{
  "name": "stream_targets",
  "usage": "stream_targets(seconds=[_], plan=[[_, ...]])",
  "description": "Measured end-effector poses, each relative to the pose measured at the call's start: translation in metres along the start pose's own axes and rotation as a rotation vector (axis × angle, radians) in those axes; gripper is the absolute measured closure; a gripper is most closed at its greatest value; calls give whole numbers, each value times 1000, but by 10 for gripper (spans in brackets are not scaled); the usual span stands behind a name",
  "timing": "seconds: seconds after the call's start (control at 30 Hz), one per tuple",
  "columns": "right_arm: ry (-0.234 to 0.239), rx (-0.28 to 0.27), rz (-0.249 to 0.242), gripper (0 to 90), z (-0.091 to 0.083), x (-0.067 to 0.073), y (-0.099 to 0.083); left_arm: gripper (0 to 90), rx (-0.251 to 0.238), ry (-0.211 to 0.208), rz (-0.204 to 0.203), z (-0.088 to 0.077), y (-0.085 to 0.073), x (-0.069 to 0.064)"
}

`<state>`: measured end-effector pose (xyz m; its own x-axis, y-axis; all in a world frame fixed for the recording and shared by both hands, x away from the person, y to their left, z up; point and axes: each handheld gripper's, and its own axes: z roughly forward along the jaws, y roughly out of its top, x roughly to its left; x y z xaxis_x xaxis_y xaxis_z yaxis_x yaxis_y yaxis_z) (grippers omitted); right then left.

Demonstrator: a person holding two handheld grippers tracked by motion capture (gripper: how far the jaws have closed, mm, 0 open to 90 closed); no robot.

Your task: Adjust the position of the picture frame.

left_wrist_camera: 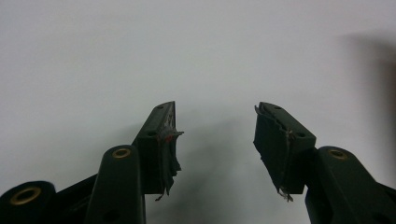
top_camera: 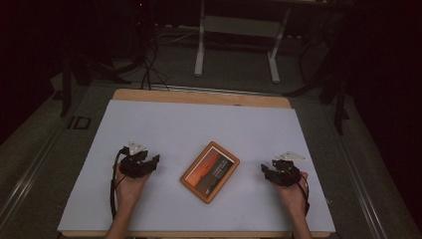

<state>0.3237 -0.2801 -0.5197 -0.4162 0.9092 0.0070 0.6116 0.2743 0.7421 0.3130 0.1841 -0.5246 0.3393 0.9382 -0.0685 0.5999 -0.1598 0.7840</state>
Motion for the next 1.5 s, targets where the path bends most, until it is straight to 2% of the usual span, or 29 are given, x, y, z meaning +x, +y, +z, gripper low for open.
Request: stream_targets(seconds=[0.1,0.13,0.17,0.2,0.27,0.43,0.6,0.83,0.9,0.97,1.03,1.13,1.27,1.33,1.5], plan=[[23,1,-7,490,-3,4,0,486,-7,-32,34,-1,4,-6],[36,-1,-9,490,-3,4,1,480,-3,-67,23,-1,5,-7],[36,-1,-9,490,-3,4,1,470,-3,-67,23,-1,5,-7],[77,-7,4,498,-4,5,2,468,-5,-137,8,-4,7,-11],[103,-8,12,502,-5,6,3,468,-3,-161,27,-7,9,-16],[172,-15,21,495,-10,12,5,468,-11,-206,44,-9,13,-23],[248,-16,38,463,-13,21,7,469,-4,-229,86,-6,16,-32],[342,-5,38,379,-9,48,13,469,12,-285,114,0,19,-46],[357,3,35,337,-6,57,15,472,11,-325,107,1,22,-50],[360,14,45,302,-3,63,17,471,9,-341,122,2,24,-55],[383,25,62,274,1,68,18,471,24,-358,138,5,26,-60],[382,37,76,230,6,74,19,470,36,-394,141,11,28,-64],[411,45,115,225,13,76,21,445,69,-446,139,22,35,-67],[403,52,110,228,15,78,21,435,99,-457,153,30,39,-69],[410,73,104,244,19,85,20,431,148,-482,145,44,41,-71]])
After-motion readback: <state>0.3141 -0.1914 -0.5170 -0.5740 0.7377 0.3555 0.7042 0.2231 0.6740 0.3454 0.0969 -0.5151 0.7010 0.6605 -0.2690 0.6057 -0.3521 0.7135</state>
